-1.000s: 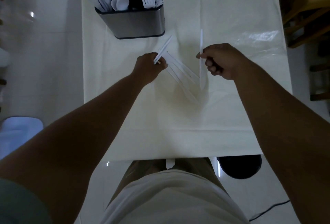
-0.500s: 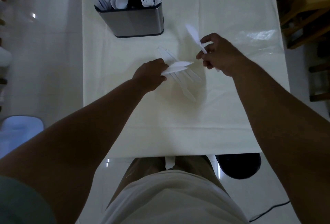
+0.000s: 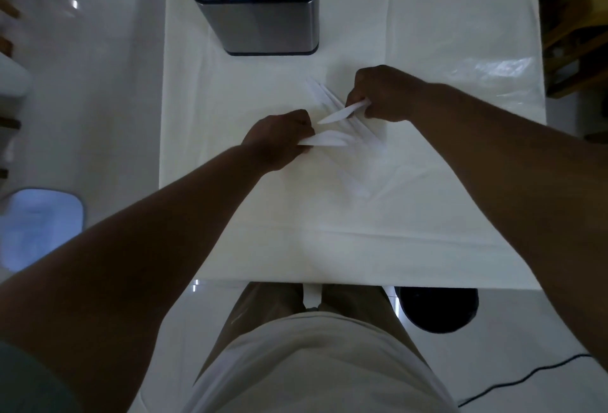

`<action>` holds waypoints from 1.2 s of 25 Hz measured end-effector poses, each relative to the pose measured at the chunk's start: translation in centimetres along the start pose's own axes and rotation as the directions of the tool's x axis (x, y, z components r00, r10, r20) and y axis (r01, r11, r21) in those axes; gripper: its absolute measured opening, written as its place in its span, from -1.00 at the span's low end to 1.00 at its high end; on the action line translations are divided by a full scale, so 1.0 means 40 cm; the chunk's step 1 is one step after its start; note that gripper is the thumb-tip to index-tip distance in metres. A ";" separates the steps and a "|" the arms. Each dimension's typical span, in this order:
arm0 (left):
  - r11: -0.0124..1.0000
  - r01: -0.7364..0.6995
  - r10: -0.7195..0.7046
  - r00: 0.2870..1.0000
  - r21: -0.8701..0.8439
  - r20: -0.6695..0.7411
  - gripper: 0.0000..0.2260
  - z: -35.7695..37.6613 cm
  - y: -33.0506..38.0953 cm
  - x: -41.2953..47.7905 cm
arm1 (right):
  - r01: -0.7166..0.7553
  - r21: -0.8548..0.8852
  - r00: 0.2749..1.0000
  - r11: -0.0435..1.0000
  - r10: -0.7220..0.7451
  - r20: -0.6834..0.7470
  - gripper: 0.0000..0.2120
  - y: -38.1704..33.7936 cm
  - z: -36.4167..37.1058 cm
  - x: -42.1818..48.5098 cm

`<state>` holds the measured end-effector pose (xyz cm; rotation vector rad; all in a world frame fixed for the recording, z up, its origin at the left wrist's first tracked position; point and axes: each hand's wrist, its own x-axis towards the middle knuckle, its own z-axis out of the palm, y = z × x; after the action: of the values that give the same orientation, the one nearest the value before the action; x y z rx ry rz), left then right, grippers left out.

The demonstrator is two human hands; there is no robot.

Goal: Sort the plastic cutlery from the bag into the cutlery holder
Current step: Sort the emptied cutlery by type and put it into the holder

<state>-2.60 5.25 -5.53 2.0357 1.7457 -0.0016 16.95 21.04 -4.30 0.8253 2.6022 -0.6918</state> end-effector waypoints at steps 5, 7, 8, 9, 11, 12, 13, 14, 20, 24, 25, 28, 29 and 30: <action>0.996 0.040 -0.040 0.999 -0.076 0.004 -0.79 0.004 -0.007 -0.032 | 0.049 -0.045 0.999 0.998 -0.050 -0.018 -0.66 -0.014 0.026 -0.001; 0.995 0.047 -0.042 0.998 -0.089 0.056 -0.75 0.011 -0.012 -0.044 | 0.061 -0.066 0.998 0.996 -0.062 -0.011 -0.71 -0.013 0.033 -0.009; 0.996 0.038 -0.031 0.996 -0.080 0.089 -0.75 0.016 -0.017 -0.051 | 0.068 -0.085 0.998 0.994 -0.069 -0.008 -0.74 -0.013 0.033 -0.016; 0.998 0.020 -0.012 0.993 -0.061 0.121 -0.75 0.020 -0.019 -0.059 | 0.083 -0.114 0.996 0.990 -0.085 -0.008 -0.75 -0.016 0.029 -0.023; 0.999 -0.015 0.021 0.985 -0.040 0.173 -0.76 0.032 -0.025 -0.082 | 0.101 -0.160 0.994 0.982 -0.104 -0.013 -0.78 -0.017 0.022 -0.031; 0.999 -0.016 0.024 0.983 -0.046 0.184 -0.77 0.039 -0.027 -0.097 | 0.120 -0.214 0.992 0.970 -0.125 -0.008 -0.79 -0.020 0.017 -0.036; 0.998 -0.012 0.021 0.984 -0.056 0.178 -0.78 0.045 -0.028 -0.112 | 0.161 -0.300 0.986 0.940 -0.169 -0.003 -0.80 -0.022 0.015 -0.042; 0.998 -0.009 0.019 0.988 -0.063 0.156 -0.79 0.049 -0.029 -0.127 | 0.214 -0.385 0.974 0.898 -0.227 0.011 -0.82 -0.017 0.018 -0.046; 1.000 -0.007 0.006 1.000 -0.021 -0.021 -0.79 0.051 -0.024 -0.179 | 0.159 -0.288 0.973 0.944 -0.199 -0.115 -0.92 -0.017 0.010 -0.072; 0.994 0.106 -0.106 0.993 -0.010 -0.055 -0.83 0.032 -0.004 -0.178 | 0.008 -0.024 0.999 1.000 -0.007 0.037 -0.92 -0.047 -0.020 -0.075; 0.993 0.118 -0.119 0.992 -0.014 -0.051 -0.83 0.030 -0.004 -0.180 | -0.005 -0.054 0.990 0.999 0.012 0.139 -0.89 -0.057 -0.023 -0.074; 0.995 0.099 -0.099 0.993 -0.006 -0.058 -0.83 0.034 -0.011 -0.195 | -0.088 -0.094 0.856 0.992 0.123 0.502 -0.77 -0.078 -0.024 -0.071; 0.997 0.082 -0.082 0.995 -0.005 -0.062 -0.81 0.037 -0.014 -0.203 | -0.147 -0.046 0.798 0.988 0.146 0.585 -0.72 -0.075 -0.024 -0.073; 0.998 0.064 -0.063 0.996 0.005 -0.066 -0.76 0.043 -0.021 -0.211 | -0.208 0.015 0.770 0.978 0.154 0.619 -0.68 -0.072 -0.027 -0.078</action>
<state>-4.55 -3.14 -4.89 2.0053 1.8527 0.0402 17.46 18.16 -1.04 0.7078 1.8865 -0.8470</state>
